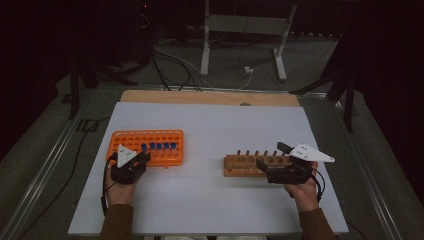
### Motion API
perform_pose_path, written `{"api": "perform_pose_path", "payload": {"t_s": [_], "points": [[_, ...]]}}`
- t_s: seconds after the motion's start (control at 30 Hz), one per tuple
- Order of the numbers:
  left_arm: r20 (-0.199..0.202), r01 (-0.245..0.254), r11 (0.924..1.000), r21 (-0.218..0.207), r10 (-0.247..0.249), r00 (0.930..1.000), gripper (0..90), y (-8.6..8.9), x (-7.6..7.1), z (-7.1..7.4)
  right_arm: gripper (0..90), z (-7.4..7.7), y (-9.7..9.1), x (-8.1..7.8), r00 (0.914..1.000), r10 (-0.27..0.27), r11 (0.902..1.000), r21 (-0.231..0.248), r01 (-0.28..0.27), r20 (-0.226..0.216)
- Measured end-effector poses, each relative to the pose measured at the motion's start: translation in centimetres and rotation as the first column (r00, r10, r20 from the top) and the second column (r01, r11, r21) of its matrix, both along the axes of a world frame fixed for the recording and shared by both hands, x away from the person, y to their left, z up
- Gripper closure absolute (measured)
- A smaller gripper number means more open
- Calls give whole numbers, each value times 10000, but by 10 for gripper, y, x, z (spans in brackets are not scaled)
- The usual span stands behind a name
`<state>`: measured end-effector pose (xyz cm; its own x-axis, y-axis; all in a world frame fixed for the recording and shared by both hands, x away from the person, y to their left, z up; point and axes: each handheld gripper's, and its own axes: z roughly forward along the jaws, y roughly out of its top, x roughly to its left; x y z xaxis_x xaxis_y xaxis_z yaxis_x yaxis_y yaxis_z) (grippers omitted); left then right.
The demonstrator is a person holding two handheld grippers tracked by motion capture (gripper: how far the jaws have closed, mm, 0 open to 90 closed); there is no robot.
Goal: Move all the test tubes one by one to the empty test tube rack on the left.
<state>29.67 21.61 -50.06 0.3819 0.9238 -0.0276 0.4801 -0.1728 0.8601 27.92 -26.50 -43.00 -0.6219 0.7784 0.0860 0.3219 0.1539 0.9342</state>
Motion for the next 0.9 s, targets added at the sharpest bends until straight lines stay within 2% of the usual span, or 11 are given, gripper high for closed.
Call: {"api": "perform_pose_path", "payload": {"t_s": [0.03,0.07,0.13,0.27,0.4,0.6,0.73,0.87,0.9], "points": [[-18,2,9999,-119,-2,10000,757,0,0,0,3,-1,-1,-1,10000,-23,9999,-116,24,76],[-16,-42,9998,-182,42,10000,687,1,-1,0,3,-3,-2,-2,9998,-96,9996,-270,100,158],[-26,-65,9992,-393,64,10000,618,3,-3,1,3,-7,-4,-2,9993,-244,9986,-473,257,276],[245,-173,9958,-897,196,9995,489,9,-10,8,3,-12,-9,-2,9991,-337,9989,-321,346,269],[743,-73,9917,-1281,169,9971,361,11,-20,17,3,-15,-16,-3,9985,-434,9990,-110,438,323],[1174,-12,9928,-1200,154,9930,203,12,-31,26,3,-21,-24,-3,9978,-565,9984,-60,567,334],[1390,0,9909,-1346,189,9901,150,19,-39,32,3,-22,-27,-3,9974,-628,9980,68,626,348],[1614,-25,9892,-1467,264,9865,33,24,-47,38,3,-23,-29,-3,9966,-692,9975,137,686,448],[1760,-59,9870,-1609,346,9838,7,25,-50,40,2,-24,-29,-3,9960,-750,9971,125,744,479]]}}
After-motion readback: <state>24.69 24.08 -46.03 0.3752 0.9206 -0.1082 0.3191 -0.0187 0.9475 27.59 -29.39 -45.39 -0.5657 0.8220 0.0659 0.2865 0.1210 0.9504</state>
